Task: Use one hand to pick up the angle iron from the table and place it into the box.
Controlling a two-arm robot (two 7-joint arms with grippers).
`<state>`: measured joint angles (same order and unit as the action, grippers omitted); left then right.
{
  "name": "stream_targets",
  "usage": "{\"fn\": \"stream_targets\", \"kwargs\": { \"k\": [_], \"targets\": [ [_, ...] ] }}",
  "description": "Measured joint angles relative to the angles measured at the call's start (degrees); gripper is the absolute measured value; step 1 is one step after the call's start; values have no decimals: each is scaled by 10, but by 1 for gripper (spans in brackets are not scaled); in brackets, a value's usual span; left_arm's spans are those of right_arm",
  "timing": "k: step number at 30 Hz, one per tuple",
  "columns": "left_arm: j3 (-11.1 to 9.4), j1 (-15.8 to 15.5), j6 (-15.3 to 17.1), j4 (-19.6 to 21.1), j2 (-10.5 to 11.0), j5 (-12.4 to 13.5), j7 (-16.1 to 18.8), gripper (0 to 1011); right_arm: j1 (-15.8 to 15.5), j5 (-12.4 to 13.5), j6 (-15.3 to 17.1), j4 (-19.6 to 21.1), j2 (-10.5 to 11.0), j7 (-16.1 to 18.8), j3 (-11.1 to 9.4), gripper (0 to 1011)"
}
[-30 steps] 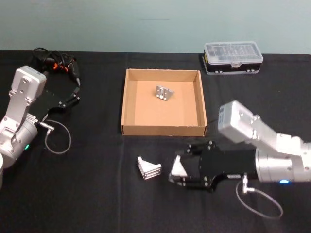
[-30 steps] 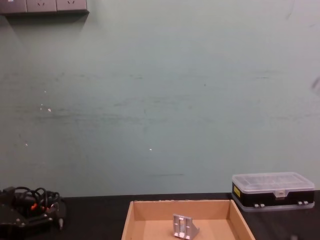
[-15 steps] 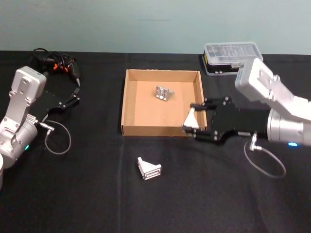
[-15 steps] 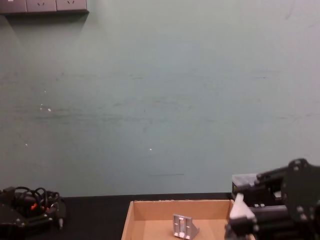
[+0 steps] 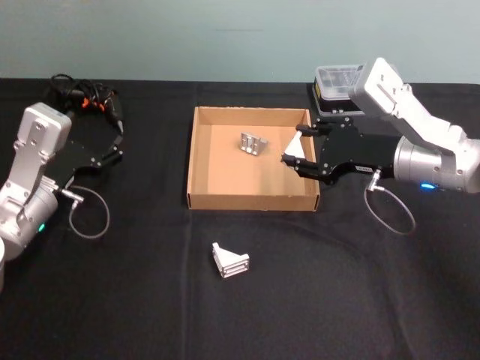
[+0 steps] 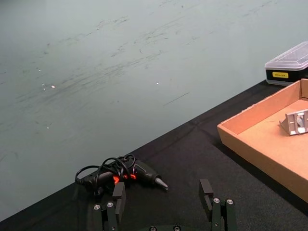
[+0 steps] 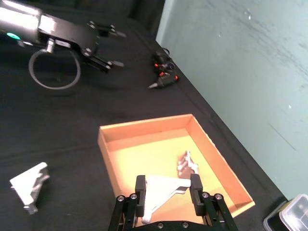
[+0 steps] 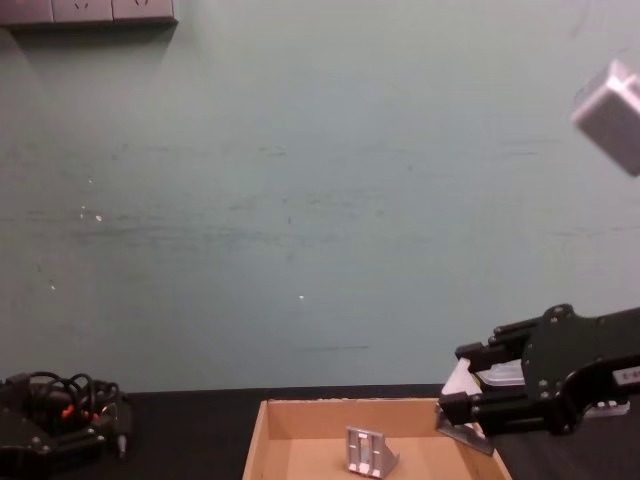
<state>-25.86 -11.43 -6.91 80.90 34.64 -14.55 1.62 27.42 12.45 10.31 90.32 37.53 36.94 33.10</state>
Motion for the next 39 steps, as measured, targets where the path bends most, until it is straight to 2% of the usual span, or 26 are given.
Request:
{"fn": "stream_targets", "kwargs": {
  "k": [13,22,30,39],
  "targets": [
    [0,0,0,0,0,0,0,1000,56,-37,-15,-140,-67,5,24,568],
    [0,0,0,0,0,0,0,1000,91,-53,-29,-219,-108,12,34,568],
    [0,0,0,0,0,0,0,1000,108,-58,-37,-258,-128,20,38,568],
    [0,0,0,0,0,0,0,1000,115,-60,-38,-274,-137,27,39,585]
  ]
}}
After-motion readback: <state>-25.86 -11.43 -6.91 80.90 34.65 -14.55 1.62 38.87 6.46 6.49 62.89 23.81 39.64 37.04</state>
